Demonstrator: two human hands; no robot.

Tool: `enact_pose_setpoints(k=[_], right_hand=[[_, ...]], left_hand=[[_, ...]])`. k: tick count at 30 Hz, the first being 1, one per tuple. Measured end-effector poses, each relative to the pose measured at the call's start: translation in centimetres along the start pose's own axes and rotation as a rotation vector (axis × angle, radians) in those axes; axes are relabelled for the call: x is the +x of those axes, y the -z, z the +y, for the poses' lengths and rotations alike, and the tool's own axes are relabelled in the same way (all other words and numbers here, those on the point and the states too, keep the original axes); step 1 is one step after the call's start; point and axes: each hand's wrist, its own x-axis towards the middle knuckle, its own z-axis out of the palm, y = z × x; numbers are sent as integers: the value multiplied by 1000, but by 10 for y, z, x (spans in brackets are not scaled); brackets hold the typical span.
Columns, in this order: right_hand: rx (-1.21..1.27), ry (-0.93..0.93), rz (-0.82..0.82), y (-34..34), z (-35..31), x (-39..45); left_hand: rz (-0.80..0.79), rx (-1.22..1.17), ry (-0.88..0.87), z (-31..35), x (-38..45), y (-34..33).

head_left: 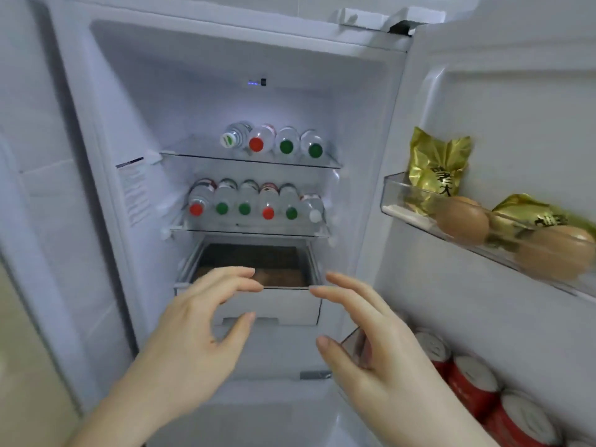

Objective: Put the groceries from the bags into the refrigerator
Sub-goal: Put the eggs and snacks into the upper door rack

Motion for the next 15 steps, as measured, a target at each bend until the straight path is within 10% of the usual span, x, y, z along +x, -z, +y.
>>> enact_pose_setpoints(k=[15], right_hand=[[166,120,-373,-154,-31,85]], left_hand=[[131,293,337,-107,-74,99]])
